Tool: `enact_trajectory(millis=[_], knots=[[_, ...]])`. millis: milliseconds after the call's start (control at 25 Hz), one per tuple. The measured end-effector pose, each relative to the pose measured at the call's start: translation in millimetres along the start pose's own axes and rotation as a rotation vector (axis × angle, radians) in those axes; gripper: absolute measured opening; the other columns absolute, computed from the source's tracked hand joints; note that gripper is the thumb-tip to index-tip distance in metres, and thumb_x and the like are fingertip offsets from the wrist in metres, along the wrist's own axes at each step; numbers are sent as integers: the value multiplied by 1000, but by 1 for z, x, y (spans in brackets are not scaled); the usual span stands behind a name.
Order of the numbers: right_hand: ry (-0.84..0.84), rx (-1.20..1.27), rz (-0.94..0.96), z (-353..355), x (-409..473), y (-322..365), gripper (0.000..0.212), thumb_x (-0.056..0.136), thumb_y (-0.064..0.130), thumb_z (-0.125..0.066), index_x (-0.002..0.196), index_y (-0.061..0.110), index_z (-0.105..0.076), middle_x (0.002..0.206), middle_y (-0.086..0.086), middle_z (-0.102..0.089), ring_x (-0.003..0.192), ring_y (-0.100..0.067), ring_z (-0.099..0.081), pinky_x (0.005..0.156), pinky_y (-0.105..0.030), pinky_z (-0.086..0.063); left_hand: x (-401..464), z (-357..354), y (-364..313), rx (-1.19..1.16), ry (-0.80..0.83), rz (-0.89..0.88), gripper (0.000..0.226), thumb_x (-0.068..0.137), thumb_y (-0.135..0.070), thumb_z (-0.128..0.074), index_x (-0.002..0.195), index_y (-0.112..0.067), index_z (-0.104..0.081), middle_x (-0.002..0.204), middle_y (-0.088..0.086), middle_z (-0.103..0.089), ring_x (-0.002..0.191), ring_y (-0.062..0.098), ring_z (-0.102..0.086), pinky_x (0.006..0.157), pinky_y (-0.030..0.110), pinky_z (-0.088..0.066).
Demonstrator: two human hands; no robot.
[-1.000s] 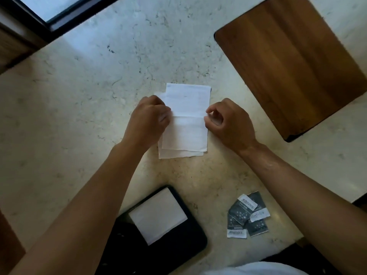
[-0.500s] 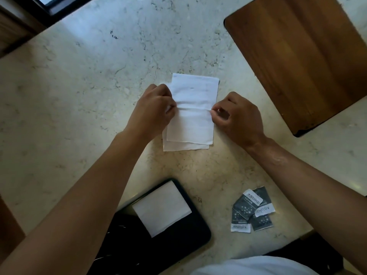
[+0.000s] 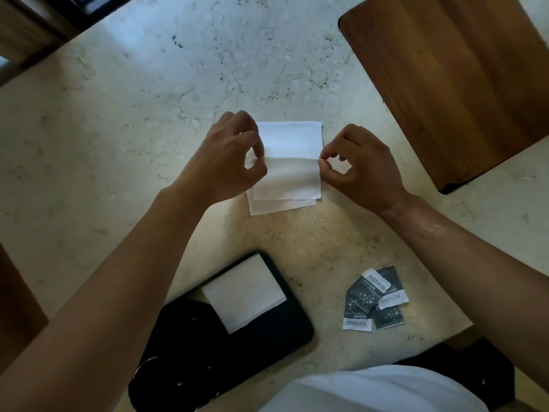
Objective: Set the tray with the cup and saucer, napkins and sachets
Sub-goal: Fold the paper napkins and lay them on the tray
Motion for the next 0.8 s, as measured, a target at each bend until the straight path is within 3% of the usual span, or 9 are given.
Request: enact_trajectory(millis=[120,280,360,560,640,800], knots=[[64,17,96,1,-10,18,15,86,22,-74,92,9,-70,96,-9,-63,90,-24,-55,69,-38,-50,-19,16,-13,-19,-28,-10,4,77,-7,-68,77,-5,-64,97,11,-63,92,29,-54,81,34,-43],[69,79,239,18,-26,53,14,84,20,-72,88,7,-69,95,-10,-63,90,-25,-57,69,-40,-50,-57,39,-36,-66,-96,44,5,76,-7,-65,77,-5,-60,91,8,-63,88,26,-56,79,30,-45],[77,90,294,26,-36,70,13,83,19,-72,87,7,-68,95,-11,-64,90,-25,-58,68,-40,-52,-78,45,-47,-70,-117,81,12,80,-12,-68,89,-6,-62,96,8,-63,93,25,-57,83,31,-46],[175,143,325,42,-68,101,13,81,14,-76,90,9,-68,100,-9,-70,94,-27,-65,70,-44,-58,-118,40,-77,-55,-87,143,57,81,-31,-75,131,-12,-56,125,8,-61,119,25,-53,100,42,-47],[268,195,334,44,-82,112,15,82,18,-76,95,12,-69,103,-5,-73,92,-24,-68,71,-43,-60,-132,33,-95,-50,-69,123,64,80,-37,-75,136,-15,-55,133,7,-58,127,25,-49,104,40,-45],[371,280,344,47,-105,132,14,85,20,-75,97,15,-72,97,2,-74,83,-14,-69,77,-38,-60,-158,13,-121,-58,-47,144,55,84,-37,-76,133,-18,-60,135,5,-60,129,23,-49,105,45,-47]])
Point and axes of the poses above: each hand's wrist, its own x-axis towards the middle knuckle, its own z-axis out of the back of the hand, y = z × x, the point moved 7 cm from there along x, towards the middle knuckle
